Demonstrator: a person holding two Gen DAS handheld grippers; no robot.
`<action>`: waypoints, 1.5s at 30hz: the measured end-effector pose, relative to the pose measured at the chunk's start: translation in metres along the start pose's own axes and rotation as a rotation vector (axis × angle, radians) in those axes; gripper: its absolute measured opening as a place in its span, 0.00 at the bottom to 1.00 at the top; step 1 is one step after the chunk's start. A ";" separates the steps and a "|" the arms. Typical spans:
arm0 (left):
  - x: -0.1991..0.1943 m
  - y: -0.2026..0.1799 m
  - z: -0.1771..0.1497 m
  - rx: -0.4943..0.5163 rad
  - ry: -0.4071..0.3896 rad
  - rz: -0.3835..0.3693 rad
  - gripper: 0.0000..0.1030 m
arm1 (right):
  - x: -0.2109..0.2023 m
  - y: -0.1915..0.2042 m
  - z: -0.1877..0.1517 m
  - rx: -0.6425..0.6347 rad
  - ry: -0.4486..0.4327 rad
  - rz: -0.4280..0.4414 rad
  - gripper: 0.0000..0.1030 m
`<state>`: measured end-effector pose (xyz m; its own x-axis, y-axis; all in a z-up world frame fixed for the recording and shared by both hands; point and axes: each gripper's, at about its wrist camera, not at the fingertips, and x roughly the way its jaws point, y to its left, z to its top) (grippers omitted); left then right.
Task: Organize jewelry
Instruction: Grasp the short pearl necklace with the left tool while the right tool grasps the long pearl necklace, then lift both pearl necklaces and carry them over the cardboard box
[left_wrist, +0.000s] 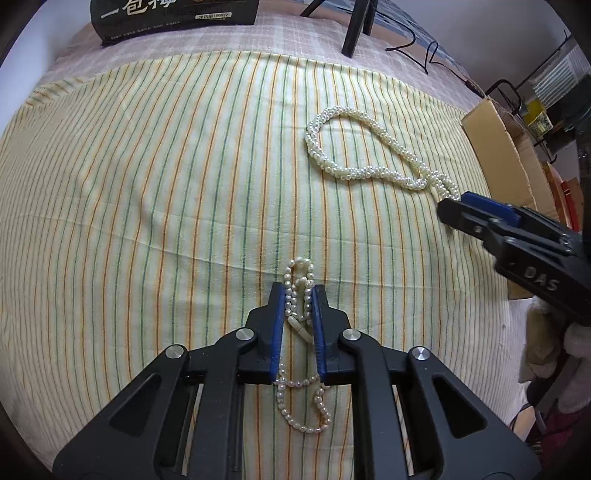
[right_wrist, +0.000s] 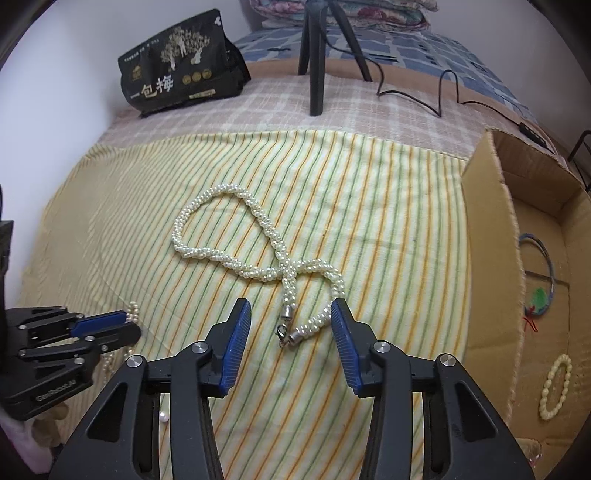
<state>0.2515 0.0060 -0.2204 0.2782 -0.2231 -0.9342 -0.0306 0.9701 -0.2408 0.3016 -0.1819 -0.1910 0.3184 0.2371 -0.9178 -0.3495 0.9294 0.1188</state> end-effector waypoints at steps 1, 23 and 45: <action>0.000 0.001 0.001 -0.008 -0.001 -0.005 0.12 | 0.002 0.001 0.001 -0.006 0.002 -0.005 0.41; -0.045 0.020 0.003 -0.084 -0.102 -0.077 0.04 | -0.007 0.010 0.010 -0.065 -0.066 -0.065 0.07; -0.135 0.005 0.012 -0.059 -0.337 -0.173 0.04 | -0.116 0.013 0.036 0.034 -0.342 0.099 0.07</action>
<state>0.2254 0.0422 -0.0922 0.5839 -0.3297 -0.7419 -0.0077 0.9115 -0.4112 0.2920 -0.1871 -0.0691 0.5628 0.4023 -0.7221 -0.3662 0.9045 0.2185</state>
